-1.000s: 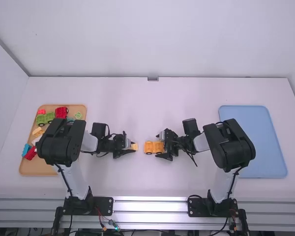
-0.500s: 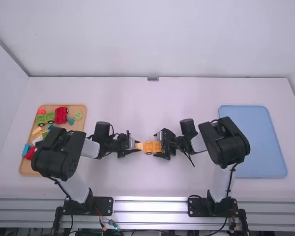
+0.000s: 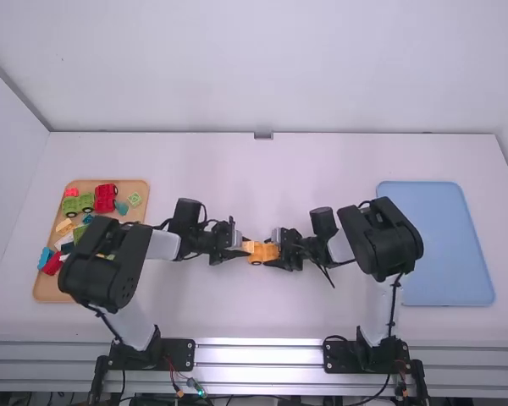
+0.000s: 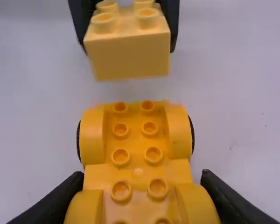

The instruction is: Assemble lego blocks to make yellow taxi

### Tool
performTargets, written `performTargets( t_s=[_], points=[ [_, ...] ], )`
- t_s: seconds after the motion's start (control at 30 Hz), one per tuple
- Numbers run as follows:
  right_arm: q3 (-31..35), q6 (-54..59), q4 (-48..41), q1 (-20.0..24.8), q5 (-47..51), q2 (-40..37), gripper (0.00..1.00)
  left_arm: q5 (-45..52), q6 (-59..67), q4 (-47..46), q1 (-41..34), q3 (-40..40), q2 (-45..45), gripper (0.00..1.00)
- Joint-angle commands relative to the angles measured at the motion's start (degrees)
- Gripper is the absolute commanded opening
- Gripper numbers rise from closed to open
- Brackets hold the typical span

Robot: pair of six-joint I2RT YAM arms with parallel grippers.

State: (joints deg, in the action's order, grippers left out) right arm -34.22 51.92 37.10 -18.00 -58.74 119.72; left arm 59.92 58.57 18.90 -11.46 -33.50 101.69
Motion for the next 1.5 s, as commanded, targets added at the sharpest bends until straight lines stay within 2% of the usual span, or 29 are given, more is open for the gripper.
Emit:
performTargets(
  t_s=[0.0, 0.03, 0.53, 0.87, 1.03, 1.27, 1.47],
  points=[
    [0.24, -0.09, -0.11, 0.07, -0.13, 0.83, 0.48, 1.55, 1.33, -0.72, -1.64, -1.7, 1.18, 0.21],
    [0.24, -0.11, -0.26, 0.24, 0.13, 0.83, 0.46, 1.53, 1.33, -0.94, -2.1, -2.27, 1.79, 0.2],
    [0.24, -0.68, -0.26, 0.28, -0.13, 0.83, 0.48, 1.92, 2.58, 0.17, -3.3, -3.3, 6.23, 0.19],
    [0.13, -0.7, -0.22, -0.79, 0.59, 0.83, 0.48, -7.54, -1.36, 0.59, -6.16, -4.13, 6.23, 0.06],
    [0.59, -0.68, 0.07, -0.31, 0.46, 0.83, 0.48, -8.37, -4.37, 4.0, -6.12, -4.13, 6.23, 0.08],
    [0.52, -0.48, -0.02, -0.85, 0.72, 0.83, 0.49, -3.78, -5.64, 3.82, -5.73, -5.16, 6.21, 0.14],
    [0.5, -0.5, -0.04, -0.7, 0.79, 0.83, 0.49, -7.48, -5.6, 1.27, -6.1, -5.05, 6.23, 0.1]
  ],
)
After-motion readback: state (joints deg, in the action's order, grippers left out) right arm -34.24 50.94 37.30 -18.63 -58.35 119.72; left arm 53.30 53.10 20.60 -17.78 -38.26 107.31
